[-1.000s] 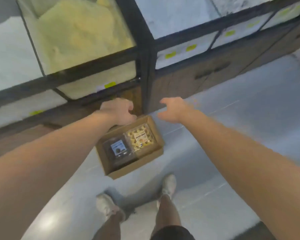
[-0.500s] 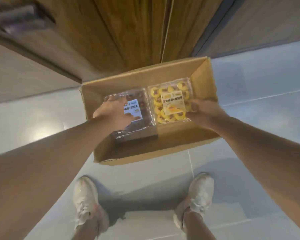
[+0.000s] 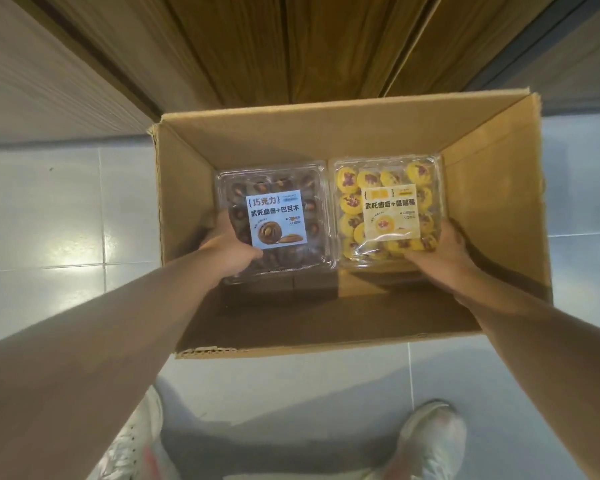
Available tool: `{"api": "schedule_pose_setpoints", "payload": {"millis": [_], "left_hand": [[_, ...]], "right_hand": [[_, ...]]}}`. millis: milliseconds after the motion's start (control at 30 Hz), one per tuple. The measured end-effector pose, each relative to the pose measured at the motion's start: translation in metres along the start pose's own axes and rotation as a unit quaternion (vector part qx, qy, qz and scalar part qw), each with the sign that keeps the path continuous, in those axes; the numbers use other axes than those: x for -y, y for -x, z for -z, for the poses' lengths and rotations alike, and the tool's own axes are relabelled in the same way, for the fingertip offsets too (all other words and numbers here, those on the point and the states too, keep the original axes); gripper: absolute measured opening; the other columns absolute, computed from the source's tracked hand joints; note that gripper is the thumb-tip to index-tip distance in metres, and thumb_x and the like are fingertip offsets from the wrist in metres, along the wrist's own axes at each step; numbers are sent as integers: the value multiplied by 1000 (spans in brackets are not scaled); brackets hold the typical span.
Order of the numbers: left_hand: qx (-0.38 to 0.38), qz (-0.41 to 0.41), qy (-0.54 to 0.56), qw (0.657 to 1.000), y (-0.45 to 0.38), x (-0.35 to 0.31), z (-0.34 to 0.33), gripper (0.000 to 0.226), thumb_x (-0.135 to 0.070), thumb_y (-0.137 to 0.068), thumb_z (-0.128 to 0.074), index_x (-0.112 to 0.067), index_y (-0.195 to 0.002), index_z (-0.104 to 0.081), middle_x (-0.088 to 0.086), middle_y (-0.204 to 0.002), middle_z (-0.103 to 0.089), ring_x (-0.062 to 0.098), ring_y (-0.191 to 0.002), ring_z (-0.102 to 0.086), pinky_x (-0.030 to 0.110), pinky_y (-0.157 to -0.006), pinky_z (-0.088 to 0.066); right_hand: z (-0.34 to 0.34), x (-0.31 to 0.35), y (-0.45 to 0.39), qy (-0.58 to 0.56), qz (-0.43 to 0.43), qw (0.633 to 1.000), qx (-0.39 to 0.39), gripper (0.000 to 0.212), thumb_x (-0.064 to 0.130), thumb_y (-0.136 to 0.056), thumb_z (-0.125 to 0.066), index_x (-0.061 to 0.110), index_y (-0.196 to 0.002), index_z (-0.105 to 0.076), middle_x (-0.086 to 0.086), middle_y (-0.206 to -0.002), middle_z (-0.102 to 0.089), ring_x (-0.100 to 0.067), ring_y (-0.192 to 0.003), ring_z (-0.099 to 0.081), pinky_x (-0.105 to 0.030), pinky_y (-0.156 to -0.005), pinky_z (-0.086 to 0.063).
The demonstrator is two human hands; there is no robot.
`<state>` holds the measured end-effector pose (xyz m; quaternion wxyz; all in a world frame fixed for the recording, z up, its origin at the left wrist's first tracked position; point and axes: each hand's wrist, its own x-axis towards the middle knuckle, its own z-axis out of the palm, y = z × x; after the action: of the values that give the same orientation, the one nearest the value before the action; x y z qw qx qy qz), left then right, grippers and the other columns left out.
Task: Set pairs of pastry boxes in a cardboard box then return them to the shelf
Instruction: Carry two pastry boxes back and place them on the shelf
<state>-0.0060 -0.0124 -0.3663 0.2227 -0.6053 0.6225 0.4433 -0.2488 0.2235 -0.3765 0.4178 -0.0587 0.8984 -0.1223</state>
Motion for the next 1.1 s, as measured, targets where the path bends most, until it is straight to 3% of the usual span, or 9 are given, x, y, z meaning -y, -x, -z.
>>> {"api": "schedule_pose_setpoints", "payload": {"millis": [100,267,467,600,733,833,933,1000,1100], "left_hand": [[-23,-1,10,1000,-10,6,-6,103,-12,-76,-86,-32,-157,-26,2,-142,-60,27,-123,-60,42,-98,-53],[-35,-23,8,999,-10,5,-5,109,-10,-76,-87,-38,-159,-20,0,-147,-58,20,-109,-63,29,-69,-50],[-19,3,22,1000,5,-11,11,96,-9,-79,-85,-23,-156,-29,8,-138,-61,26,-118,-60,37,-86,-50],[-14,-9,8,1000,27,-27,20,86,-10,-88,-75,-23,-157,-26,9,-140,-48,26,-105,-59,27,-65,-50],[-59,-83,4,995,50,-31,23,98,-18,-93,-73,-31,-162,-5,12,-155,-30,39,-140,-42,53,-109,-46],[-33,-142,9,989,57,-38,26,94,-14,-90,-77,-33,-159,-16,2,-156,-40,30,-147,-35,56,-119,-32],[-8,-164,7,986,61,-46,29,105,-16,-90,-78,-41,-160,-3,4,-160,-28,32,-147,-26,52,-123,-24],[7,-173,4,985,59,-45,29,115,-21,-90,-78,-44,-160,10,2,-161,-29,30,-143,-37,51,-117,-36],[38,-175,3,984,53,-36,27,121,-20,-93,-75,-44,-156,26,-3,-159,-39,7,-101,-59,17,-68,-53]], "right_hand": [[-9,3,-9,-42,-7,999,-23,101,20,-80,-82,28,-158,-19,-8,-159,-26,-33,-147,-28,-50,-119,-27],[-2,9,-9,-34,-20,998,-39,107,28,-80,-83,30,-159,-11,-15,-156,-33,-39,-143,-34,-58,-116,-34],[20,5,-4,-115,-10,993,2,80,16,-76,-86,33,-141,-42,1,-135,-61,-24,-128,-57,-56,-104,-50],[22,25,21,-75,-22,997,-19,101,43,-55,-87,39,-142,-37,-5,-142,-46,-33,-132,-46,-56,-108,-43],[28,44,45,-65,-29,996,-62,98,29,-81,-81,21,-158,-20,-13,-154,-36,-36,-138,-39,-47,-111,-39],[31,56,49,-88,20,996,-25,91,31,-91,-74,20,-161,-18,0,-138,-56,-16,-107,-64,-15,-76,-51],[31,75,53,-54,47,997,26,85,38,-93,-70,35,-160,-18,-7,-153,-40,-28,-128,-55,-32,-92,-55],[30,85,56,-26,44,998,41,75,34,-96,-65,38,-157,-21,-11,-156,-29,-35,-129,-51,-24,-78,-50],[25,88,55,-9,45,998,46,55,29,-100,-58,24,-147,-29,-9,-136,-53,-14,-80,-58,-17,-48,-36]]}}
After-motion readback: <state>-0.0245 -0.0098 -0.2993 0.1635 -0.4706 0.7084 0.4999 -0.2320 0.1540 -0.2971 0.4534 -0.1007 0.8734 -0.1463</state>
